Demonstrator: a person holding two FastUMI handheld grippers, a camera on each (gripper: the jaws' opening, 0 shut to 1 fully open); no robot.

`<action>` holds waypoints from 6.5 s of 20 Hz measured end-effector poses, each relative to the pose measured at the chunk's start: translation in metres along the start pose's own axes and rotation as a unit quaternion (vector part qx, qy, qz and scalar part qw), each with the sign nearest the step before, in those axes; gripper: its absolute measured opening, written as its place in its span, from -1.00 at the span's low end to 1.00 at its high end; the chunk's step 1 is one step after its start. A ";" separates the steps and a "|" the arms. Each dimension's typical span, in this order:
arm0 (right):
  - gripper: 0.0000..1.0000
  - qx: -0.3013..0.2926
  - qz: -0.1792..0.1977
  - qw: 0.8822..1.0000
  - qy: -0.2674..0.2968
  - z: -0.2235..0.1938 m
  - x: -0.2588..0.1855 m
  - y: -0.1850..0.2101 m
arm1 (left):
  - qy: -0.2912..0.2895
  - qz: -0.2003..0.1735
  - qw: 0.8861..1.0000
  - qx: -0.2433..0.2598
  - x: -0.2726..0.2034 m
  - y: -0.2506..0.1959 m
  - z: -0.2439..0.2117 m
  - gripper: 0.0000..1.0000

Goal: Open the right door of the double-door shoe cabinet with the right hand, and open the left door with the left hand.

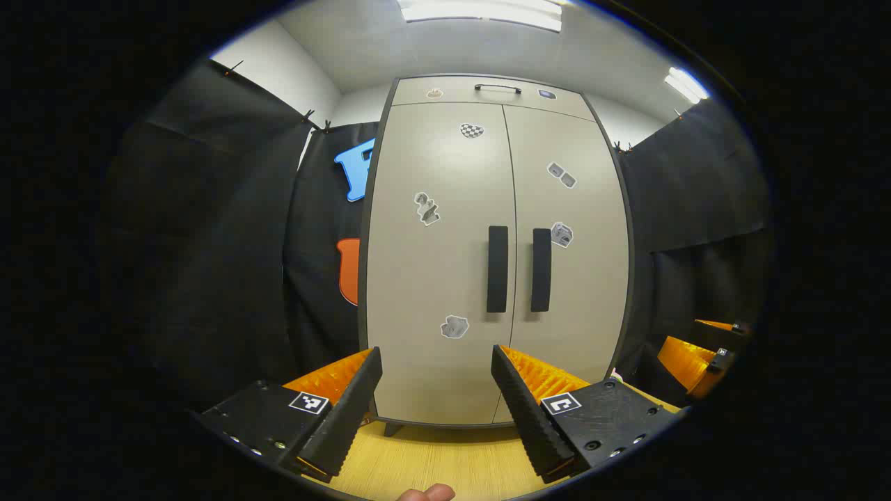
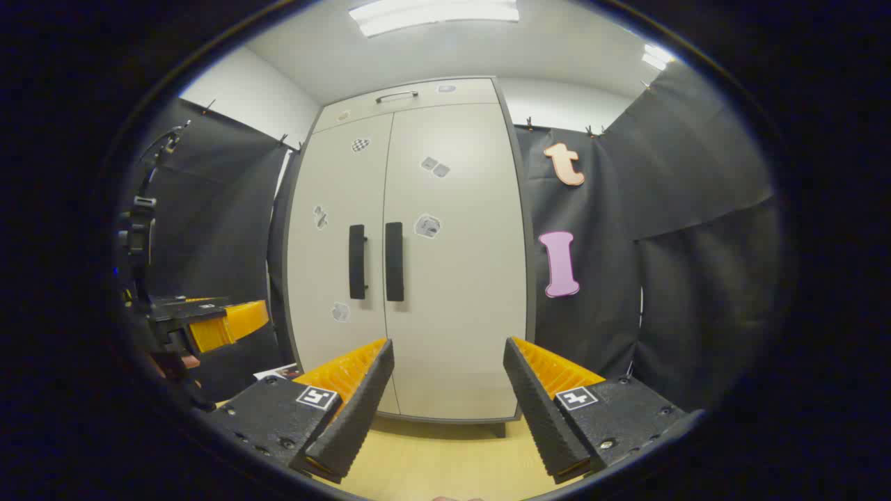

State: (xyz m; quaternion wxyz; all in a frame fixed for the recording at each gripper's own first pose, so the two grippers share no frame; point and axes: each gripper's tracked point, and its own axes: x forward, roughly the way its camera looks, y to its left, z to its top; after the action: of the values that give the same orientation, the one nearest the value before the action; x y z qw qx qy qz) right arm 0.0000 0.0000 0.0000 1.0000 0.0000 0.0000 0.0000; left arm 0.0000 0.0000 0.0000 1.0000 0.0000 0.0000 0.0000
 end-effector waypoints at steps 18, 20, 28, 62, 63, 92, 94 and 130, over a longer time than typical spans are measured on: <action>0.97 0.013 -0.055 0.998 -0.017 0.013 0.002 -0.029 | -0.017 -0.019 1.000 -0.008 0.011 -0.002 0.000 0.90; 0.97 0.005 -0.056 0.998 -0.018 0.014 0.001 -0.027 | -0.018 -0.017 1.000 -0.003 0.012 0.000 0.000 0.90; 0.97 -0.006 -0.059 0.998 -0.015 0.016 0.003 -0.022 | -0.023 -0.023 0.999 0.008 0.012 0.000 0.005 0.90; 0.96 -0.038 -0.045 0.998 0.019 0.062 0.244 0.087 | 0.047 0.001 0.999 -0.017 -0.030 0.045 -0.051 0.90; 0.96 -0.042 -0.052 0.998 0.021 0.061 0.244 0.086 | 0.046 0.000 0.999 -0.017 -0.029 0.045 -0.051 0.90; -0.83 -0.028 0.001 0.999 0.040 0.056 0.232 0.095 | 0.043 0.009 0.999 -0.033 -0.035 0.052 -0.052 0.90; -0.83 -0.036 0.013 0.998 0.039 0.056 0.220 0.095 | 0.042 0.010 0.999 -0.027 -0.038 0.051 -0.051 0.90; -0.86 -0.045 0.051 0.997 0.037 0.071 0.049 -0.040 | 0.042 -0.069 0.997 0.004 -0.013 -0.038 -0.051 0.90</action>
State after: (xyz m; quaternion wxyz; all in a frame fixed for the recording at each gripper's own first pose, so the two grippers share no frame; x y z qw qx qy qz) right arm 0.0491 -0.0399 0.0715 0.9970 -0.0448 0.0366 0.0510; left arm -0.0128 -0.0380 -0.0514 0.9967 0.0035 0.0418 -0.0690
